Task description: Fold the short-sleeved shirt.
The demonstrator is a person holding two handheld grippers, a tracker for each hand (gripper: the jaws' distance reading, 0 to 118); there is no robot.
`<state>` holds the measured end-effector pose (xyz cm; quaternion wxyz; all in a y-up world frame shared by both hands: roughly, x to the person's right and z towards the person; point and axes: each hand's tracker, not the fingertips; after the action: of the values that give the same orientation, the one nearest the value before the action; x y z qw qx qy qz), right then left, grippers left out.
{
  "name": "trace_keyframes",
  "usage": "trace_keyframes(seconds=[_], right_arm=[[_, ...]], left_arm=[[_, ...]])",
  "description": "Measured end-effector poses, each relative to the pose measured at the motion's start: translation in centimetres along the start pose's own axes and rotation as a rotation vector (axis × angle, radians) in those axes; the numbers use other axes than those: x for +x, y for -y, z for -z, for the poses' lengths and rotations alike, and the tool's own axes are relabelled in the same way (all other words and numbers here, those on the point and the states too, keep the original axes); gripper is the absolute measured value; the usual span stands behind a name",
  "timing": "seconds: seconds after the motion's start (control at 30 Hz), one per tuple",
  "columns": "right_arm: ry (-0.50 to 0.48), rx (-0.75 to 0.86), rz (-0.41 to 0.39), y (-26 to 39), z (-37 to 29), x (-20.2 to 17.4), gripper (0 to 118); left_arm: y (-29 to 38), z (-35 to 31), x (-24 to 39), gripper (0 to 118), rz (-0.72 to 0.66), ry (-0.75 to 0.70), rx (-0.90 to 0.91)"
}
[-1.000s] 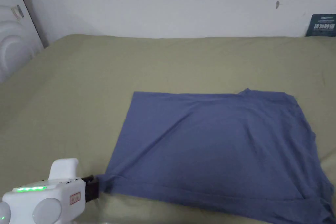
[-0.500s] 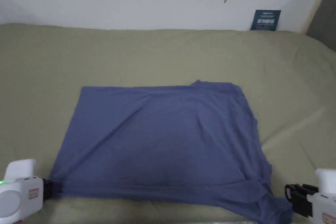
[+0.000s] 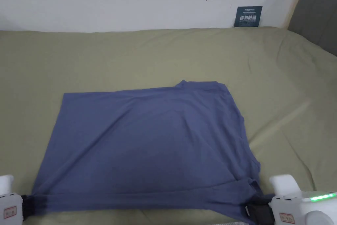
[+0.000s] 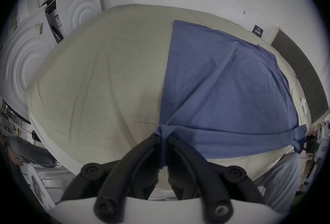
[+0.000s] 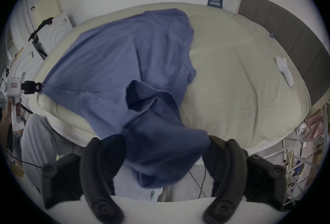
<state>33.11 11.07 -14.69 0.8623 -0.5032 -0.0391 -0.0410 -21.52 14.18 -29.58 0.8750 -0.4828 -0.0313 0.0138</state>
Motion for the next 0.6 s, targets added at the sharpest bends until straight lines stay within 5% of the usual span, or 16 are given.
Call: trace_keyframes(seconds=[0.03, 0.1, 0.6], right_arm=[[0.010, -0.003, -0.012, -0.1, 0.3, -0.1, 55], [-0.024, 0.014, -0.012, -0.1, -0.4, 0.0, 8], [-0.016, 0.217, -0.045, -5.5, -7.3, -0.7, 7]], left_arm=[[-0.1, -0.1, 0.0, 7, -0.001, -0.001, -0.001], [-0.2, 0.3, -0.5, 7, -0.009, 0.005, -0.007], [-3.8, -2.9, -0.9, 7, 0.013, 0.053, 0.092]])
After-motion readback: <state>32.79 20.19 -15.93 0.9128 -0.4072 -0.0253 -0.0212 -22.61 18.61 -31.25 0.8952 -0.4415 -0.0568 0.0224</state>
